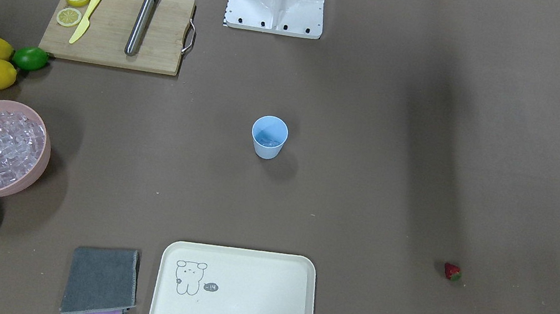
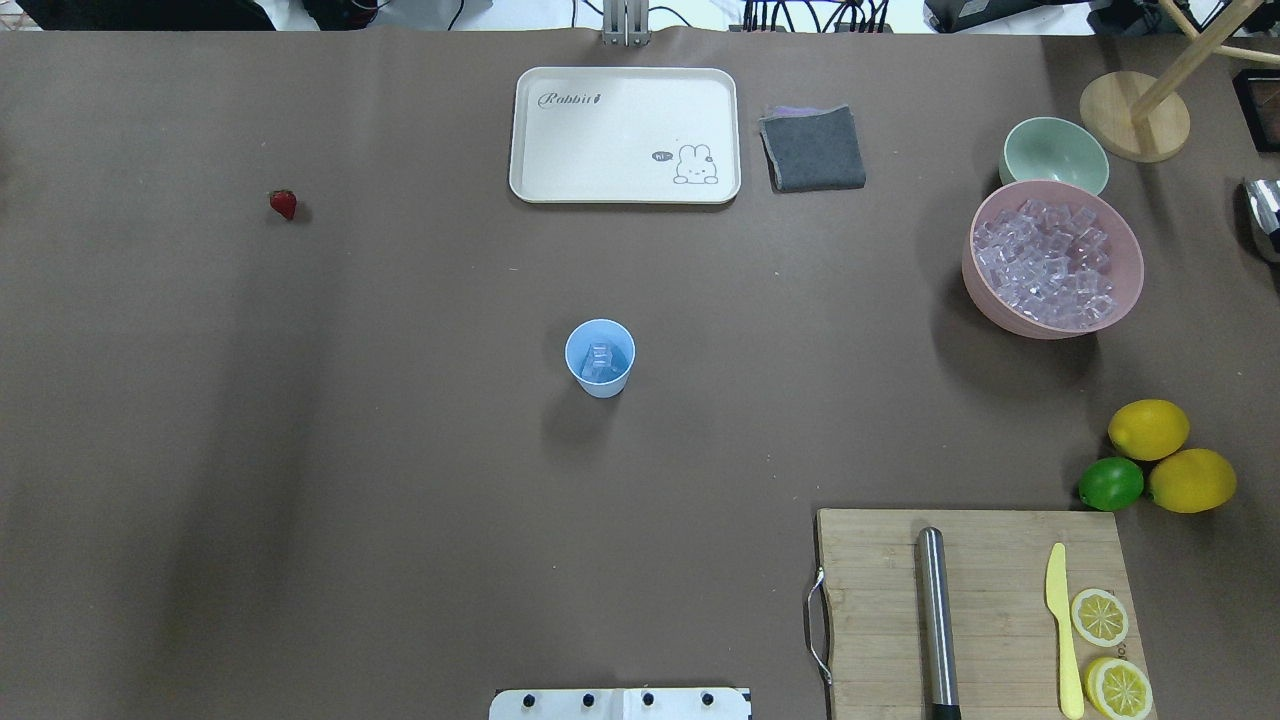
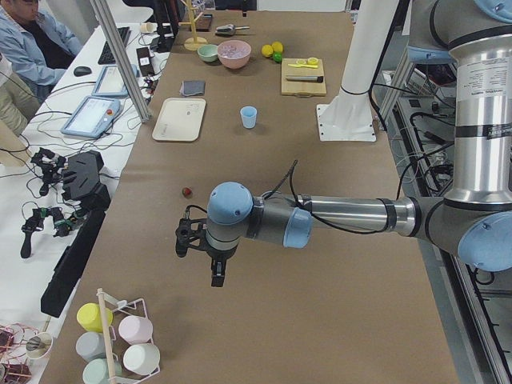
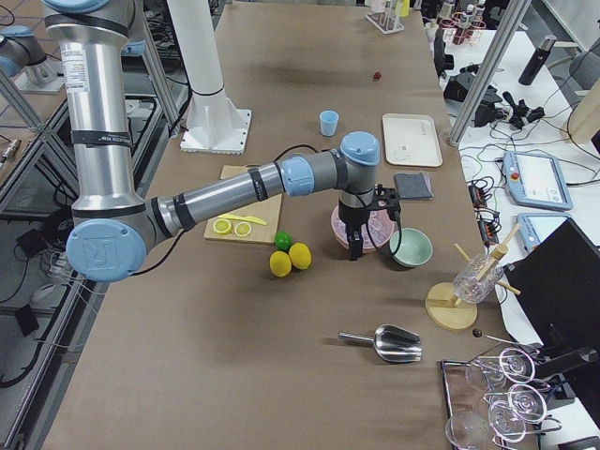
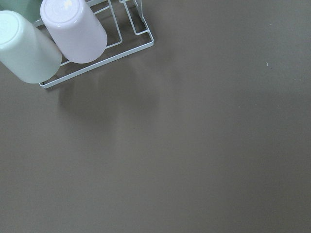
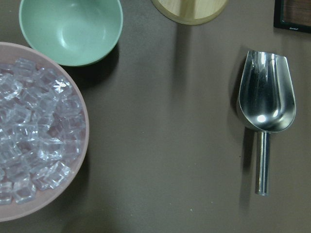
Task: Put ice and strawberries in cup
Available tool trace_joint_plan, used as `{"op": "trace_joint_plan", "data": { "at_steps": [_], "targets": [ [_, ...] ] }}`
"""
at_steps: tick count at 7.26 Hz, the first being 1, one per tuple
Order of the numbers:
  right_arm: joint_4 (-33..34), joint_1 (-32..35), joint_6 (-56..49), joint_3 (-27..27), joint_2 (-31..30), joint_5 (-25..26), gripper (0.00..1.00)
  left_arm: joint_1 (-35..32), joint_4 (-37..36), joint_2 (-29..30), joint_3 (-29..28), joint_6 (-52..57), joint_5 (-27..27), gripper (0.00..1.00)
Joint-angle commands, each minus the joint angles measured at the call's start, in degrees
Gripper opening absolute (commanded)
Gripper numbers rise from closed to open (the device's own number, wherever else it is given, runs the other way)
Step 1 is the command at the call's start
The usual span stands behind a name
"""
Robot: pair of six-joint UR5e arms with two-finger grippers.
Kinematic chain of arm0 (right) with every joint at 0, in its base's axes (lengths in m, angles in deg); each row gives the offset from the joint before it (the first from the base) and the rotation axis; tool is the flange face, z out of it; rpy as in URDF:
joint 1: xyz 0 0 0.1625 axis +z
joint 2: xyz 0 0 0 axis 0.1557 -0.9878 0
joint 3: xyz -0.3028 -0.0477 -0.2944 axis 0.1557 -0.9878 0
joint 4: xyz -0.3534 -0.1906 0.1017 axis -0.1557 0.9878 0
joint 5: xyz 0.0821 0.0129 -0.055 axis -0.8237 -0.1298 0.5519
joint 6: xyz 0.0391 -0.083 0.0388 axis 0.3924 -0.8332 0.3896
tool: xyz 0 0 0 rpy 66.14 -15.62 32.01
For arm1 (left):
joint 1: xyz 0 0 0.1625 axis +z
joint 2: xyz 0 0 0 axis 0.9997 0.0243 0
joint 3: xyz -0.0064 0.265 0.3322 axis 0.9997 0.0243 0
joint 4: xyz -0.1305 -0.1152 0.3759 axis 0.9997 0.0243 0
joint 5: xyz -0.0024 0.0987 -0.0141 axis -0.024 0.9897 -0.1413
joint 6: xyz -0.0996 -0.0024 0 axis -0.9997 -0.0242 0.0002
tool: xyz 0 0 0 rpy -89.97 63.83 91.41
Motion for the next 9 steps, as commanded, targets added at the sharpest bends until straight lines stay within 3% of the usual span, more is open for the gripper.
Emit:
{"op": "trace_joint_plan", "data": {
  "at_steps": [1,3,6,7,9],
  "targets": [
    [0.0,1.6,-1.4,-0.1,-1.5,-0.5,1.00,0.2,-0.3,0.3,0.1,0.0,0.0,0.98],
    [0.0,3.8,-6.1,-0.3,-3.3,-0.7,1.00,4.3,0.4,2.6,0.2,-4.0,0.3,0.98],
    [0.0,5.0,-6.3,-0.2,-3.2,-2.3,1.00,17.5,0.2,18.3,-4.4,-13.9,0.9,0.98],
    [-0.1,5.0,-6.4,0.2,-3.1,-2.2,1.00,20.7,0.2,24.1,-7.8,-18.1,3.9,0.98],
    [-0.2,5.0,-6.8,0.3,-2.4,-2.1,1.00,29.0,0.9,30.3,-12.4,-23.5,7.9,0.98]
  ]
}}
